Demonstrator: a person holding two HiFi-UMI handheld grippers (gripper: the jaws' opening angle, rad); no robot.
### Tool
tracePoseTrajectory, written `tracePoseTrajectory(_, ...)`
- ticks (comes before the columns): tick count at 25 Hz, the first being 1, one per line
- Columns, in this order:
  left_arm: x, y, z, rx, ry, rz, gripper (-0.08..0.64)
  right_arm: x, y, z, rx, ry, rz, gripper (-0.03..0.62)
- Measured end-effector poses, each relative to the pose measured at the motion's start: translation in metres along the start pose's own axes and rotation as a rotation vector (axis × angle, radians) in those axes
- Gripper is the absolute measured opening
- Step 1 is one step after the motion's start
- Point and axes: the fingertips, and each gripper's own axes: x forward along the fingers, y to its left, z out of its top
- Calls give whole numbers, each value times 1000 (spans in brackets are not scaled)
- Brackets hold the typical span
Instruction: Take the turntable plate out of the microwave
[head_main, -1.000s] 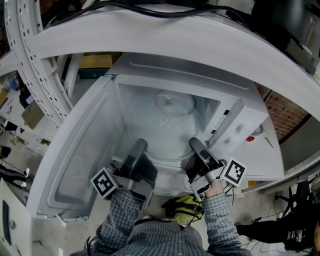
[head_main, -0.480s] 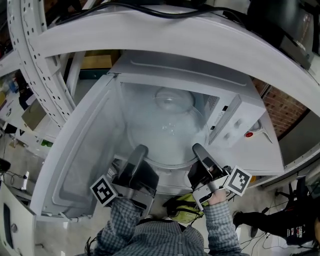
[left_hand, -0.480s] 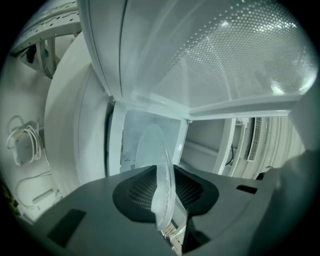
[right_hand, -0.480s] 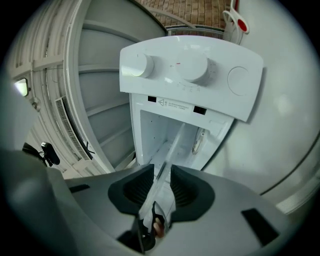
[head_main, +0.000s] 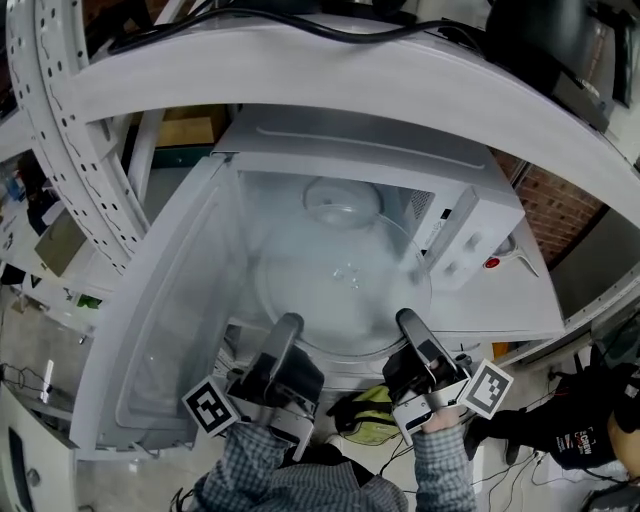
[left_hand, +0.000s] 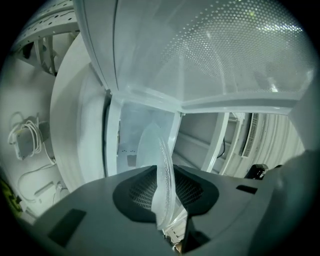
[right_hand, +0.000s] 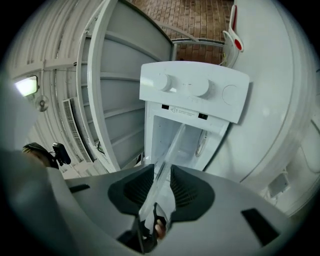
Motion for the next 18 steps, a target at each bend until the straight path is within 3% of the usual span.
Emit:
tracePoseTrajectory(10, -12, -13, -25, 12, 55, -18, 89, -34, 15, -5, -23, -39, -5, 103)
tracePoseTrajectory(18, -37, -31, -62, 27, 23, -23, 91, -73, 32, -10, -18, -6, 12, 101)
